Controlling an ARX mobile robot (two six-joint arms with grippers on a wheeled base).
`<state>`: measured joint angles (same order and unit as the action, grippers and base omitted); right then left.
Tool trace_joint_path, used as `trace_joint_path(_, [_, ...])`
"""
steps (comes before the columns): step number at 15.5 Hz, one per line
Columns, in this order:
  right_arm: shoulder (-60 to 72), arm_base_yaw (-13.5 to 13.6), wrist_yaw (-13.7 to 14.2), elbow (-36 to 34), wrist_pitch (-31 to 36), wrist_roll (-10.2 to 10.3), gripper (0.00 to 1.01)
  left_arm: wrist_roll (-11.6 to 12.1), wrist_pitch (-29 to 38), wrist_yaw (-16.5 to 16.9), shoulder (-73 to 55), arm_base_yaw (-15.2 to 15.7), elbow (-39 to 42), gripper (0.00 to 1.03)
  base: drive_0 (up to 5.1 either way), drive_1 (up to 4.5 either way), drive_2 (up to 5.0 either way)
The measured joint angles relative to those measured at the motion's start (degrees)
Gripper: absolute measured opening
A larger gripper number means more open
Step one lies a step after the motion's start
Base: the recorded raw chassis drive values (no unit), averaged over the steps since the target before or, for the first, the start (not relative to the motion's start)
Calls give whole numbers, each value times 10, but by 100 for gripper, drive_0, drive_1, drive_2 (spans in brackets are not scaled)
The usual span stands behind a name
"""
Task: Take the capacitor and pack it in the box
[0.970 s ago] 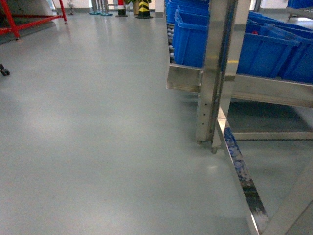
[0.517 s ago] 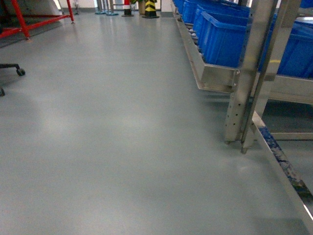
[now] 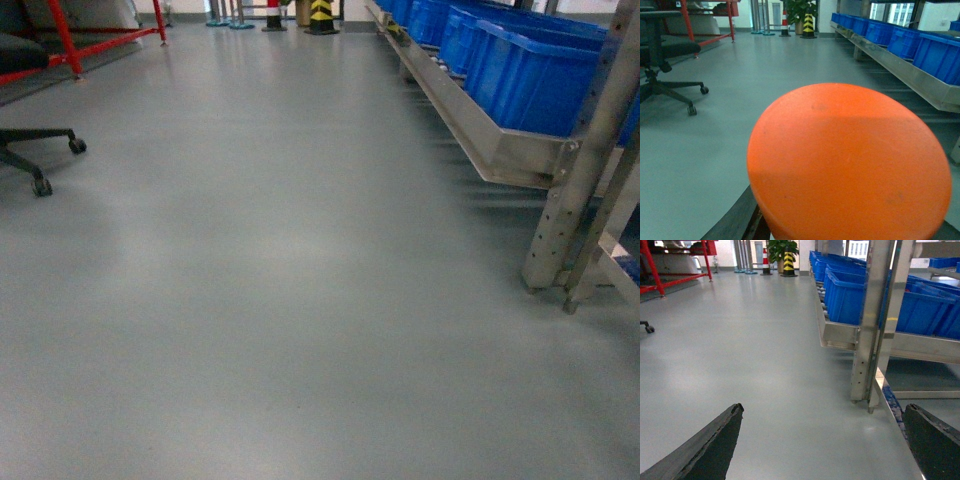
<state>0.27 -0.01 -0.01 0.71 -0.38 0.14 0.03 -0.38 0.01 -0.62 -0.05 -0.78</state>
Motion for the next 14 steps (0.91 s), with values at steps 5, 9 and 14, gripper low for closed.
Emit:
trace_joint_path(5, [0, 0, 0, 0, 2, 0, 98, 0, 0, 0, 0, 0, 0, 44, -499, 238, 238])
trace_joint_path(9, [0, 0, 0, 0, 0, 0, 98, 0, 1, 0, 0, 0, 0, 44, -498, 237, 237])
trace_joint_path(14, [0, 0, 0, 0, 2, 0, 98, 0, 1, 0, 0, 0, 0, 44, -484, 247, 247])
